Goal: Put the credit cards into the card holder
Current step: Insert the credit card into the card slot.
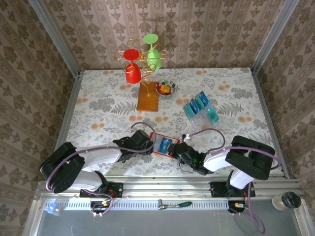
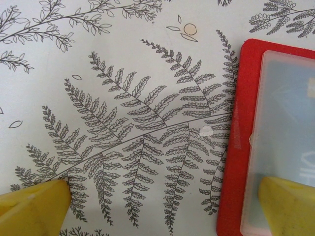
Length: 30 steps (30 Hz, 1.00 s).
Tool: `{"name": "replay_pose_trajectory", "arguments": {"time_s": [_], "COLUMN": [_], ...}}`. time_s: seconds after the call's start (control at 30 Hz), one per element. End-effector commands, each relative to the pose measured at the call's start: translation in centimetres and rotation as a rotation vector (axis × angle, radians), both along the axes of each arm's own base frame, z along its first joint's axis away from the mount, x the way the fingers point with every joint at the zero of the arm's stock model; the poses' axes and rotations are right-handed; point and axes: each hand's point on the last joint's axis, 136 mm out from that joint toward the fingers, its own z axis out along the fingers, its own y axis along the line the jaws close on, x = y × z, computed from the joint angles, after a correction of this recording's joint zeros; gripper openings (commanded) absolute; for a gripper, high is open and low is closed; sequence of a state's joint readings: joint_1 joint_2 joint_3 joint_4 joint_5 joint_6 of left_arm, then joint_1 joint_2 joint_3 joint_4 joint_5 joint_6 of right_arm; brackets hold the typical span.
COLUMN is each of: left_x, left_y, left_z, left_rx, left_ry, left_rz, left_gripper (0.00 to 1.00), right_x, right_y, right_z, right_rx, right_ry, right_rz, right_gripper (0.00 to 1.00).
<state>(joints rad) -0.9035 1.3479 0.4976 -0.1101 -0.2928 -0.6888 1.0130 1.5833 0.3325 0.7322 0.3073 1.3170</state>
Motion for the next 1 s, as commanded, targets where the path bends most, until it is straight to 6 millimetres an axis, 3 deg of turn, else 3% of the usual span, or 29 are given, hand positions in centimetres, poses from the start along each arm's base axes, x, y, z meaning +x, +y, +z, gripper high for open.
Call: {"name": "replay_pose_trajectory", "arguments": {"time_s": [0.0,0.53,0.97], "left_x": [-2.4,-2.4,-2.4], "left_y": [2.7,2.7,2.8], "left_z": [-2.5,-2.5,-2.6], "left_rx": [0.092,0.09,0.093], "left_ry": [0.1,0.1,0.102], "left_rz": [0.017,0.02,0.021], "left_gripper": [1.0,1.0,1.0], "right_x": [-0.3,-0.3,-0.7], "right_y": [-0.4,0.7,-0.4], "right_z": [-1.4,-2.0,-2.0], "right_rx": [-0.053,-0.041,-0.054], "right_ry": [0.031,0.061,0.087], "right_rz": [-0.003,0.024,-0.007], "right_gripper": [0.0,0.0,0.0]}}
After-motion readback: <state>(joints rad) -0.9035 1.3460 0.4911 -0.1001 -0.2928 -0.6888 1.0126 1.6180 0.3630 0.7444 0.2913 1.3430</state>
